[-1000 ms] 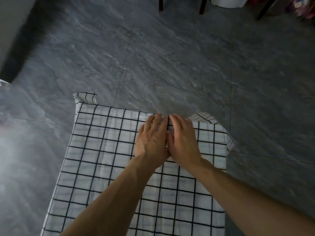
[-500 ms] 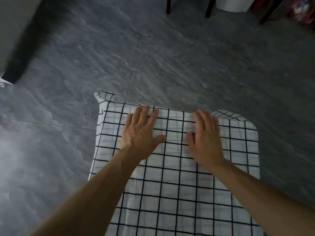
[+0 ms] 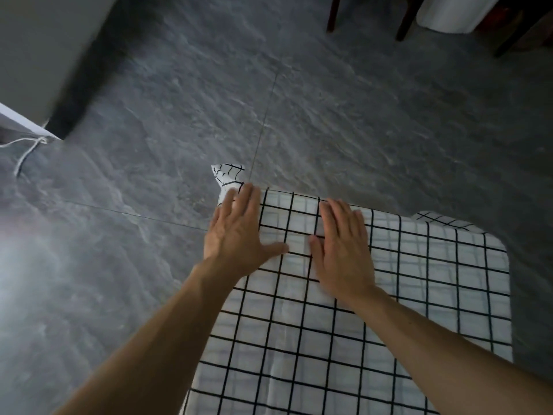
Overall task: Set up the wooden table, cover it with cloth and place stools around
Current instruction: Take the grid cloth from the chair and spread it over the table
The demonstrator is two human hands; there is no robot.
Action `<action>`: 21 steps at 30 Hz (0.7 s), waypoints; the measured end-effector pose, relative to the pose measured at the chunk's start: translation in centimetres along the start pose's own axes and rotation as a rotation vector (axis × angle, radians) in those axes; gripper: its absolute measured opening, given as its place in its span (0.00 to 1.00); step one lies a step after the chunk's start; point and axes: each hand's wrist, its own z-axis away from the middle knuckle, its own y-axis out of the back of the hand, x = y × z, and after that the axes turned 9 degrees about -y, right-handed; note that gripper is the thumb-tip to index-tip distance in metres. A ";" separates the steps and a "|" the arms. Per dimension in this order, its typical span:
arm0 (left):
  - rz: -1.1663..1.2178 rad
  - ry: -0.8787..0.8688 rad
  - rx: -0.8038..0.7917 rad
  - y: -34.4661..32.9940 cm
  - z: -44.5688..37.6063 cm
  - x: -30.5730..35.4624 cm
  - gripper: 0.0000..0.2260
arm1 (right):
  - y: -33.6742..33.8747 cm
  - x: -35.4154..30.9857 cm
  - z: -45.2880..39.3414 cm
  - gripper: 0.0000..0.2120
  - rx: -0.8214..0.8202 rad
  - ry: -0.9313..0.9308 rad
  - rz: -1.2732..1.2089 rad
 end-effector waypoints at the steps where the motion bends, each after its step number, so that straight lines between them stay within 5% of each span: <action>1: 0.032 0.044 0.002 0.4 0.1 -0.8 0.55 | 0.0 -0.1 0.0 0.29 0.002 -0.005 0.006; 5: 0.069 0.069 0.045 1.0 0.8 -1.2 0.47 | 0.4 -1.1 -0.1 0.28 0.001 -0.030 -0.023; 9: 0.233 0.221 0.301 0.5 1.6 -1.9 0.21 | 0.9 -5.2 -1.2 0.31 -0.057 0.096 -0.027; 12: 0.215 0.304 0.310 -0.1 2.3 -2.7 0.07 | -0.4 -6.9 -1.4 0.32 -0.120 0.128 -0.004; 18: 0.178 0.295 0.285 -0.2 4.0 -3.7 0.06 | -1.6 -6.8 -1.1 0.33 -0.115 0.125 0.107; 21: 0.166 0.165 0.299 -1.6 6.4 -2.7 0.20 | -1.4 -7.0 -1.3 0.33 -0.115 0.120 0.119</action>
